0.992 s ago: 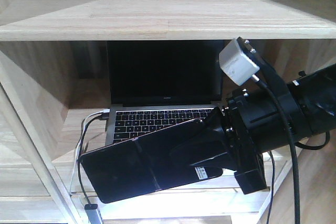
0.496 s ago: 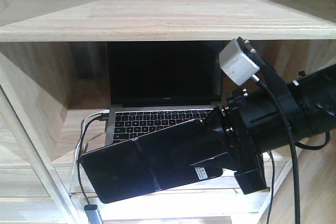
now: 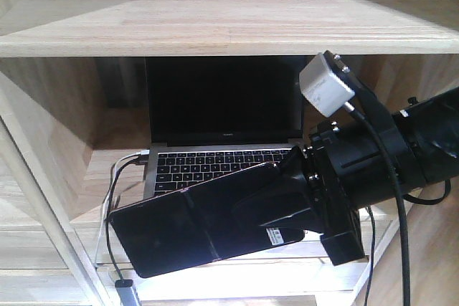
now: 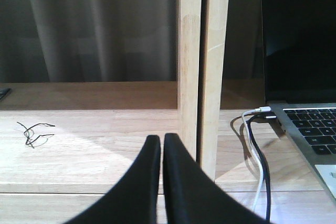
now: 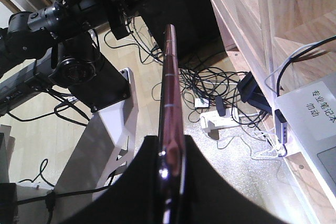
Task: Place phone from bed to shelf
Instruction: 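Hold the phone steady as the base stops before the laptop shelf, then raise the right gripper with the phone above the upper shelf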
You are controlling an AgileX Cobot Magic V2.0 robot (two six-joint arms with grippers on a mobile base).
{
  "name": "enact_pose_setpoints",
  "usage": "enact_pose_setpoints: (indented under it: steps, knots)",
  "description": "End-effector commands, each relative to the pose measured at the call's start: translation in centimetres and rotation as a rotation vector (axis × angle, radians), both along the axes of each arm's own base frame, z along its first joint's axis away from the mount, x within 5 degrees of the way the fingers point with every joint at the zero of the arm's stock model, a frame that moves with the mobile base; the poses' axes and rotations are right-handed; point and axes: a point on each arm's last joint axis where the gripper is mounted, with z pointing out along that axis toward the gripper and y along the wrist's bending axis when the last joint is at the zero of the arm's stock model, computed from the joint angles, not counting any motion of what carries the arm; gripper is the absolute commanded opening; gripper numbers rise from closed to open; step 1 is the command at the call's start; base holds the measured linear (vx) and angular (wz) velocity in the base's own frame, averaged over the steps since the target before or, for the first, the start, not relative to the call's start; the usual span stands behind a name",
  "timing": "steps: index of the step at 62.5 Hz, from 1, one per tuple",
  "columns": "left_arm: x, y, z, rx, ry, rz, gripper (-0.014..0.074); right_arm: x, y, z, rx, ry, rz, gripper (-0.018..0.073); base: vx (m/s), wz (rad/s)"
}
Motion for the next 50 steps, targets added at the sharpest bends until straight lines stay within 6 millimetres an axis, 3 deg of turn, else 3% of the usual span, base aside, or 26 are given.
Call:
enact_pose_setpoints:
  steps: [1,30,38,50]
  knots:
    - [0.0,0.0,0.5,-0.005,-0.075,0.000,0.0001,-1.0,0.1,2.0,0.099,0.001,0.029,-0.0002,0.00,0.00]
    - [0.0,0.0,0.5,-0.005,-0.075,0.000,0.0001,-1.1,0.2,2.5,0.136,0.011,0.038,-0.0002,0.00,0.00]
    - [0.0,0.0,0.5,-0.005,-0.075,0.000,0.0001,-1.3,0.3,4.4,0.194,-0.030,0.039,-0.0002,0.00,0.00]
    - [0.0,0.0,0.5,-0.005,-0.075,0.000,0.0001,-1.3,0.3,8.9,0.269,-0.163,0.032,-0.0002,0.00,0.00]
